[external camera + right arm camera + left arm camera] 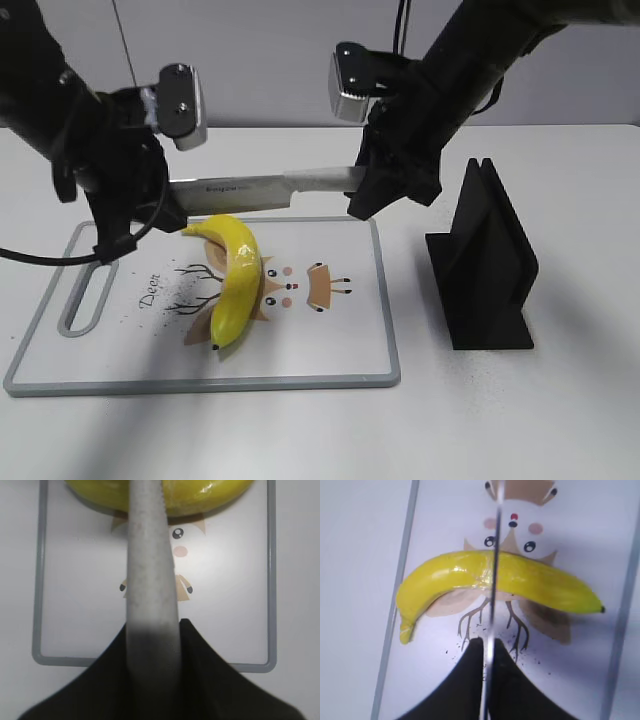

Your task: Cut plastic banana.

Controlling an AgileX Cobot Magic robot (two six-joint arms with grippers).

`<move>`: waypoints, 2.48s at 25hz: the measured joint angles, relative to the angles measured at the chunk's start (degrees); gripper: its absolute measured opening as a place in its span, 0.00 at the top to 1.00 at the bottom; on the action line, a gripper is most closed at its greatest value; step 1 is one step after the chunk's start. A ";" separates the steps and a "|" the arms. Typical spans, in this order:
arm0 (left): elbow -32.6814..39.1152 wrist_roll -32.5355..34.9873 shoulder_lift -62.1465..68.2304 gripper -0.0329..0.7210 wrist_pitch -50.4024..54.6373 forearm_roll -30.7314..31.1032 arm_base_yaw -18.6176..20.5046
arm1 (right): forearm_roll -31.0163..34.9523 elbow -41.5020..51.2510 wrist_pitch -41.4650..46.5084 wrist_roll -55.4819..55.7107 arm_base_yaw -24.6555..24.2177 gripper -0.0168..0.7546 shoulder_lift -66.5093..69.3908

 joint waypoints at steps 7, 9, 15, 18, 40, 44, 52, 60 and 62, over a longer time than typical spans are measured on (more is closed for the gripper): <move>0.00 -0.03 -5.79 0.95 3.25 -1.61 0.00 | 0.22 -0.26 2.03 0.06 0.04 0.74 -3.05; 0.00 -0.03 -5.79 0.90 3.45 -2.87 0.00 | -0.01 -0.26 2.03 0.06 0.04 0.75 -3.05; 0.00 -0.21 -5.83 0.27 2.97 -5.28 0.00 | -0.96 -0.26 1.23 1.41 0.04 0.76 -3.05; 0.00 -0.79 -6.18 0.08 0.31 -5.80 0.06 | -2.48 -0.41 0.55 4.40 0.04 0.76 -3.05; -4.85 -64.22 -13.85 0.19 24.93 16.55 20.88 | -14.37 -6.58 7.14 63.30 -0.13 0.76 -11.48; 2.23 -65.64 -23.39 0.19 24.93 16.28 20.88 | -14.81 6.35 -4.15 72.15 -0.13 0.76 -21.37; 18.82 -65.82 -47.60 0.19 20.24 16.82 20.88 | -25.70 26.81 -19.53 94.16 -0.13 0.76 -37.31; 31.52 -65.82 -71.95 0.22 19.48 16.87 20.88 | -30.70 35.75 -22.42 103.92 -0.13 0.76 -41.34; 33.62 -65.82 -77.97 0.23 19.53 16.82 20.88 | -31.96 36.87 -22.49 105.65 -0.13 0.76 -41.36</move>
